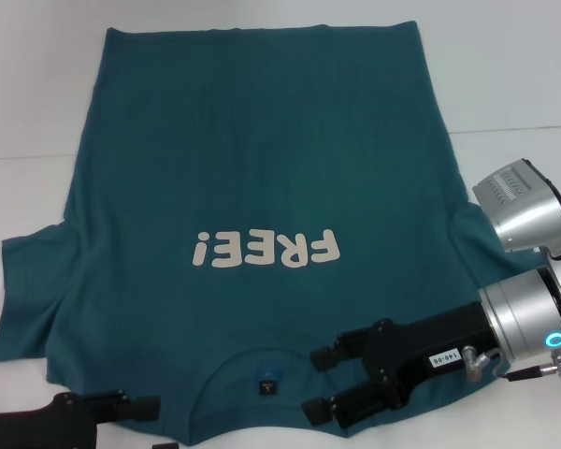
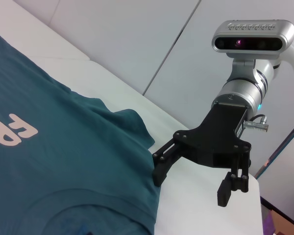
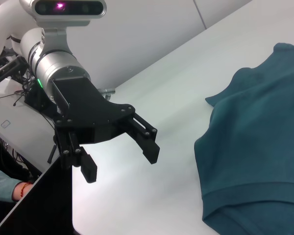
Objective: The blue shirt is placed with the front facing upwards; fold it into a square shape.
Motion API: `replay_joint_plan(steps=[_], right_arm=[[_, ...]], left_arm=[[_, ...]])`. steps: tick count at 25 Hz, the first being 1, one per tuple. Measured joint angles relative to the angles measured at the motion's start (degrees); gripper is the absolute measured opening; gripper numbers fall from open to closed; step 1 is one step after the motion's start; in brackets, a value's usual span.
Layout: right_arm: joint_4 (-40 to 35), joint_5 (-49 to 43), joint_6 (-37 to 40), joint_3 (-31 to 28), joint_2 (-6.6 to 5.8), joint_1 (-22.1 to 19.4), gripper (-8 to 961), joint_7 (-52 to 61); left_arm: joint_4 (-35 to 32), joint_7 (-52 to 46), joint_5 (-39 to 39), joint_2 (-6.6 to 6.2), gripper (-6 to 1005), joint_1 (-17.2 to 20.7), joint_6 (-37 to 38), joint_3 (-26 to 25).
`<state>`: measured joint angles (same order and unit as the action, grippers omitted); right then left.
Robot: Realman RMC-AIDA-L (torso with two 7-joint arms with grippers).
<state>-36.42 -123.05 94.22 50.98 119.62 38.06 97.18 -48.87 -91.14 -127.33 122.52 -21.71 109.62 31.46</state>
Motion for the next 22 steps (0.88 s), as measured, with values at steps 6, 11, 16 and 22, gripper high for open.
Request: replay_joint_plan(steps=[6, 11, 16, 22], right_arm=[[0.0, 0.0, 0.0, 0.0, -0.06, -0.1, 924, 0.0], [0.0, 0.0, 0.1, 0.0, -0.09, -0.1, 925, 0.0], [-0.3, 0.8, 0.4, -1.0, -0.13, -0.2, 925, 1.6], [-4.5, 2.1, -4.5, -2.2, -1.6, 0.8, 925, 20.7]], left_arm=[[0.0, 0.0, 0.0, 0.0, 826, 0.0, 0.0, 0.0], [0.0, 0.0, -0.1, 0.0, 825, 0.0, 0.1, 0.0], [0.0, -4.9, 0.8, -0.41, 825, -0.5, 0.2, -1.2], [1.3, -28.1, 1.0, -3.41, 825, -4.8, -4.0, -8.2]])
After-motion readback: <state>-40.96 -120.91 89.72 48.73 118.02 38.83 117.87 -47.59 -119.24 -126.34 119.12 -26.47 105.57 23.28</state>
